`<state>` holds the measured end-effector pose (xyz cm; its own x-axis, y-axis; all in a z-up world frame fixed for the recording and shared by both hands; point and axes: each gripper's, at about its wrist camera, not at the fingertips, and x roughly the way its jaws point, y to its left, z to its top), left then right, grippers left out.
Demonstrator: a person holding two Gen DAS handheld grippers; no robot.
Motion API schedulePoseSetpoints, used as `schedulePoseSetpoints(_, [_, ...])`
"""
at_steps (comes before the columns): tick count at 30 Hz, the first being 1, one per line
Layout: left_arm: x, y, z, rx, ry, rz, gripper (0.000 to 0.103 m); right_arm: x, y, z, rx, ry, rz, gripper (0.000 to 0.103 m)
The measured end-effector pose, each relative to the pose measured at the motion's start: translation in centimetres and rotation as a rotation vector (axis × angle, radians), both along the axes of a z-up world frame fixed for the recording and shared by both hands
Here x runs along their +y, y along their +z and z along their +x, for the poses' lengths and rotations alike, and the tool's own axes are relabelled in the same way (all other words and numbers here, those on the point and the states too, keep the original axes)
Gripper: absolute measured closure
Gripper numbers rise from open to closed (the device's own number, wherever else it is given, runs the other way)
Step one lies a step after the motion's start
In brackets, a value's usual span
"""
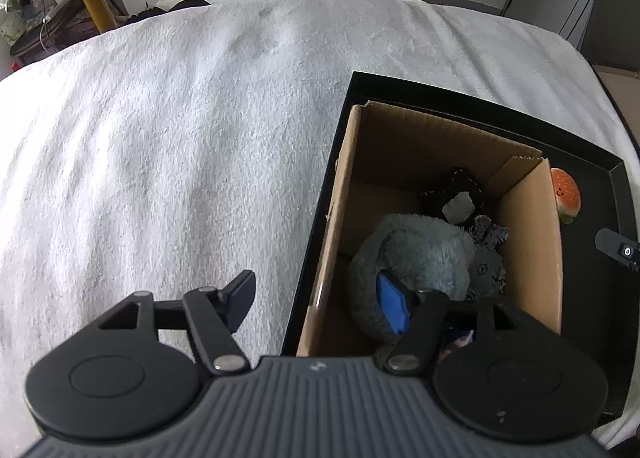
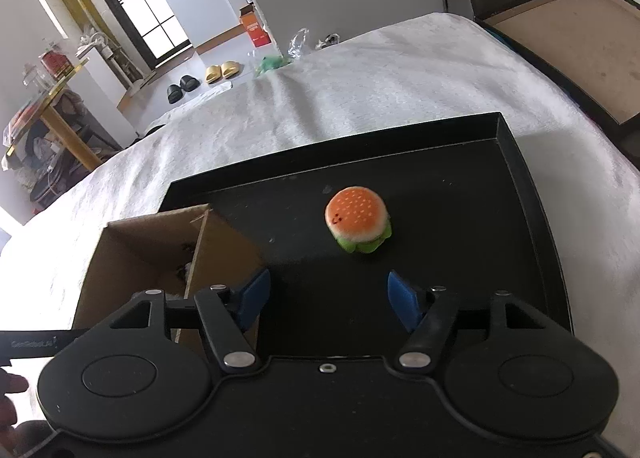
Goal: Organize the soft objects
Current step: 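Move the right gripper to the hamburger plush and grasp it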
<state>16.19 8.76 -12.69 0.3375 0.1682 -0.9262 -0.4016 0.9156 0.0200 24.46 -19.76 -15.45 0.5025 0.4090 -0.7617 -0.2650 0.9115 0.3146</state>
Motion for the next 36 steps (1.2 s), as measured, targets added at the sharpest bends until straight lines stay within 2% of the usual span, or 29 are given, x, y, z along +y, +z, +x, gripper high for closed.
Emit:
schedulePoseSetpoints(14, [-0.5,-0.4,1.5,0.046,-0.02,0.08,0.036,0.0,-3.3,3.6,0.001,0.004,0.017,0.036])
schedulePoseSetpoints(25, [-1.1,-1.1,2.2,0.083,-0.015,0.124,0.036,0.4,-5.2,4.9,-0.007,0.011,-0.003,0.036])
schedulePoseSetpoints(28, [-1.5,-1.2,2.2,0.092,-0.024,0.134,0.036,0.9,-5.5,5.0,-0.033,0.029,-0.032,0.036])
schedulePoseSetpoints(33, [-1.8,-1.1,2.1,0.099,-0.025,0.144,0.036,1.4,-5.7,5.6,-0.061,0.061,-0.022,0.037])
schedulePoseSetpoints(35, [-1.7,-1.1,2.0,0.099,-0.023,0.148,0.035,1.4,-5.8,5.9,-0.064,0.071,-0.021,0.05])
schedulePoseSetpoints(36, [-1.7,-1.0,2.0,0.099,-0.021,0.149,0.035,1.4,-5.9,6.0,-0.058,0.072,-0.021,0.064])
